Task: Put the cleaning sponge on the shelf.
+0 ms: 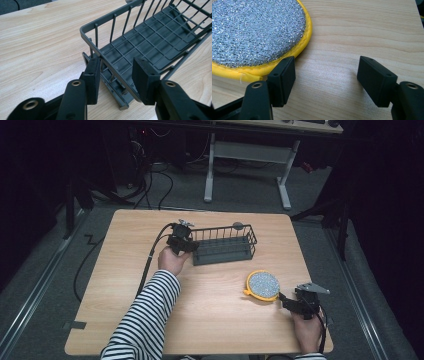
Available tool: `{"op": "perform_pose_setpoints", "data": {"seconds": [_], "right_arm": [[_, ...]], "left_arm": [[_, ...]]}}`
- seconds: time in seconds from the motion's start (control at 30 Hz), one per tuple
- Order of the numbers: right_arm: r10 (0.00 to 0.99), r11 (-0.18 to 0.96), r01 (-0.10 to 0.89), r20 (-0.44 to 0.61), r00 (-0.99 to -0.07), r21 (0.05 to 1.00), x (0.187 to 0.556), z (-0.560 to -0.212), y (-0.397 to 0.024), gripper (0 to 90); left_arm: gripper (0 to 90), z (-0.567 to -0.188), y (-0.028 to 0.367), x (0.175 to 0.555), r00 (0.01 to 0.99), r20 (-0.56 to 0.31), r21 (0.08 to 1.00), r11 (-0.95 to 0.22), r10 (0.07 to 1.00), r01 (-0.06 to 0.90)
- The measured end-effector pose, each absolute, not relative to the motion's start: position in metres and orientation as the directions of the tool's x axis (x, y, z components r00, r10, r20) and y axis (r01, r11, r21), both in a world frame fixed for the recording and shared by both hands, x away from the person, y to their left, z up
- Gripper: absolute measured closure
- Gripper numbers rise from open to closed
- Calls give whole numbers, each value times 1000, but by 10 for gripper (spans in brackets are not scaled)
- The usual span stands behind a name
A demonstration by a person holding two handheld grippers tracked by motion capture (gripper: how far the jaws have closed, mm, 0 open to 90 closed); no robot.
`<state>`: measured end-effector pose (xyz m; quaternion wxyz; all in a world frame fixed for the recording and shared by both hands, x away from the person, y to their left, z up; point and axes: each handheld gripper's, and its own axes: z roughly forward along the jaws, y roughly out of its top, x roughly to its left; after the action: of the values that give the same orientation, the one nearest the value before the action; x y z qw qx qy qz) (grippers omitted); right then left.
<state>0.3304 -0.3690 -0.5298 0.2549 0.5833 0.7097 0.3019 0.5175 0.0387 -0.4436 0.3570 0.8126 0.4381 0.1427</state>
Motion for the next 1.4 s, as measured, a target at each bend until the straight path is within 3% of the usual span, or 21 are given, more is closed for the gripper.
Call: {"op": "perform_pose_setpoints", "data": {"seconds": [0.77,1.4], "right_arm": [[982,136,675,-8,-189,725,330,-530,-369,309],[982,137,676,-8,-190,724,330,-530,-369,308]], "left_arm": [[611,-443,64,499,577,-46,709,-381,815,594],[611,-447,96,464,575,-76,738,-342,815,582]]}}
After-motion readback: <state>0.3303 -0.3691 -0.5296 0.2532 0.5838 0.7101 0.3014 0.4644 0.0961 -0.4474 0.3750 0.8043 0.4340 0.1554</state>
